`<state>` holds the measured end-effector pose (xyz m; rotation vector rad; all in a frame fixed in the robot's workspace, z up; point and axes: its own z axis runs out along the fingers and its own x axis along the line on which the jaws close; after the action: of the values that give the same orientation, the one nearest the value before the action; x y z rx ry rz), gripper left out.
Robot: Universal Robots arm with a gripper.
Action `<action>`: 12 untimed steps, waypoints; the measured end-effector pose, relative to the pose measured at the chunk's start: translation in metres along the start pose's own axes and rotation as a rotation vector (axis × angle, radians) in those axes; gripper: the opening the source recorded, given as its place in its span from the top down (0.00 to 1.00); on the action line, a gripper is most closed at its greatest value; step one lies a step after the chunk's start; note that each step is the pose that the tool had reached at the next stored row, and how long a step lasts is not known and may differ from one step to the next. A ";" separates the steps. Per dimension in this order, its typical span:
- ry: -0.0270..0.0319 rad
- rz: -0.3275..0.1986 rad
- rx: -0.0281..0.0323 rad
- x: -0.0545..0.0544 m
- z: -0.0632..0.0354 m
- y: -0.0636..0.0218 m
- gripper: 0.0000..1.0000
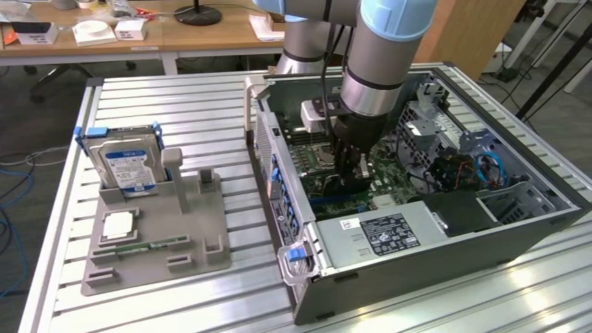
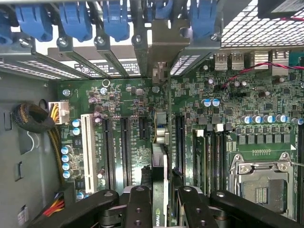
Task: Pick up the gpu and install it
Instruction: 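Insert the gpu into the slot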
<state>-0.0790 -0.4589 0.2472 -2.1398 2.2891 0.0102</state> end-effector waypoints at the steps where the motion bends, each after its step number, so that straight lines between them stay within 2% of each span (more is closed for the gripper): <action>1: -0.0003 0.000 0.0001 0.000 0.0000 0.0000 0.74; 12: -0.0005 -0.001 0.0009 -0.001 0.0018 0.0003 0.74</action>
<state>-0.0791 -0.4574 0.2454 -2.1407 2.2870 0.0097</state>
